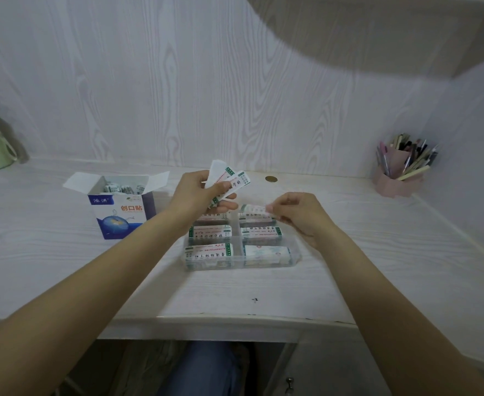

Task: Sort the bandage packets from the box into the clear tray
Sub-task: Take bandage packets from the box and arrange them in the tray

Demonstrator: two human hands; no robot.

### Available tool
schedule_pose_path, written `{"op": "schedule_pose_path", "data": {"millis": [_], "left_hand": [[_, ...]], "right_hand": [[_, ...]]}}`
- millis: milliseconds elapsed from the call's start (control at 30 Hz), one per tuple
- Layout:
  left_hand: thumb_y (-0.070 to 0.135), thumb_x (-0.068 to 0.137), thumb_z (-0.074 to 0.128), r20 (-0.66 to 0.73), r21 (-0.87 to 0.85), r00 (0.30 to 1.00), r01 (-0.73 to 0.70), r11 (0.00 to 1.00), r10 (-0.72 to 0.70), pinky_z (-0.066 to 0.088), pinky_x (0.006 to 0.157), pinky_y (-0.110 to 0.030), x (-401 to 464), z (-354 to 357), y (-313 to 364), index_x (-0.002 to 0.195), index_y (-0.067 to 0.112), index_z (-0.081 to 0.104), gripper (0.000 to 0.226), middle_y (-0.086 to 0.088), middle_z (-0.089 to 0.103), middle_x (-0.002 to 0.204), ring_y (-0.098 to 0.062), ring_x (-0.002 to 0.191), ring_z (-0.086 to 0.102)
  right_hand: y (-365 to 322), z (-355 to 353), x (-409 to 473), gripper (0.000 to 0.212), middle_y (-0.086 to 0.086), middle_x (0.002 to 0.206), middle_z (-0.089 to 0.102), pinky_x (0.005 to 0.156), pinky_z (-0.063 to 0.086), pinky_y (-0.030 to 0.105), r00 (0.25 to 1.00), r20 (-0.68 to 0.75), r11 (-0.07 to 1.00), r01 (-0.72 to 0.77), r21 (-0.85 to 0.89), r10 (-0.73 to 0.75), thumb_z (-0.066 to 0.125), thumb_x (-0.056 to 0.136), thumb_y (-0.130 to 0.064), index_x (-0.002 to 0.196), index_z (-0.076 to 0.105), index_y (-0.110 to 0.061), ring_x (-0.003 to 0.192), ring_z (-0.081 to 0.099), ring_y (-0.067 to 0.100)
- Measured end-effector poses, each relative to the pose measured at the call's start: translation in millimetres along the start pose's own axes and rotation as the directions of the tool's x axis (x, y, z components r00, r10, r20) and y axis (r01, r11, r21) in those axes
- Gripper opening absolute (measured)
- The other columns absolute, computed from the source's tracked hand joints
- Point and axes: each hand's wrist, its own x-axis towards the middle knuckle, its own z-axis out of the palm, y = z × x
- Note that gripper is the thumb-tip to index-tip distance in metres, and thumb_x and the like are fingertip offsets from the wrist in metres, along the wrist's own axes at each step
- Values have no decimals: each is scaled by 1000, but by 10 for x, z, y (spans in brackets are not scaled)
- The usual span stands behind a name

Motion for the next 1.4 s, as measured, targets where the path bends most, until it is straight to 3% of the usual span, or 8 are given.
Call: {"op": "schedule_pose_path", "data": {"millis": [300,433,633,733,800,867,1033,1400], "left_hand": [[8,92,58,39,30,999,-39,999,38,59,64,-28,27,96,14,106,7,61,14,-10,71,81,-19,62,71],[9,93,58,54,46,998,-40,998,37,58,58,-23,26,107,-6,109,6,61,17,-13,71,85,-19,63,71],[10,92,59,70,52,997,-22,998,18,58,59,-24,8,128,-36,108,7,61,16,-12,71,86,-20,66,72],[8,91,61,80,42,997,-14,999,11,59,60,-24,-2,122,-27,107,7,62,16,-12,72,88,-21,68,72],[6,89,63,103,46,995,-15,999,11,58,58,-23,-17,107,-2,106,9,62,17,-10,72,89,-21,68,72],[5,85,66,132,36,991,-5,999,0,58,58,-22,-43,108,11,103,12,63,19,-9,72,89,-22,69,72],[14,87,64,198,-31,979,57,998,-50,59,60,-25,-89,53,6,100,14,66,13,-11,74,89,-28,77,73],[9,78,74,47,145,999,-32,989,25,59,67,-27,-48,-103,-12,102,18,67,27,0,71,84,-14,70,68]], "right_hand": [[94,-56,-5,14,5,80,72,84,54,30,998,38,925,63,-374,-52,73,79,-1,77,74,-15,86,68,20],[74,53,-3,9,-8,67,65,60,41,3,994,76,820,103,-563,-72,75,77,-5,83,76,-11,65,57,-1],[110,153,33,6,-5,76,63,59,39,16,988,123,635,155,-757,-96,75,77,-11,79,72,-16,73,55,8],[26,149,13,13,-5,83,63,62,39,13,975,54,748,201,-633,-216,72,82,-15,95,71,-19,71,54,4],[-93,157,-41,20,-3,84,66,68,47,18,981,16,944,190,-269,-193,71,83,-17,102,68,-20,74,59,7],[-173,179,-68,27,1,88,70,67,51,20,986,52,984,163,-77,-159,72,83,-17,109,64,-17,73,64,8],[-197,289,-69,17,8,83,72,64,53,19,979,-22,978,200,-62,-202,73,80,-3,95,67,-6,71,70,13],[-148,404,-40,18,15,94,71,67,55,20,974,-92,977,204,-60,-209,74,77,0,94,69,-4,85,70,23]]}}
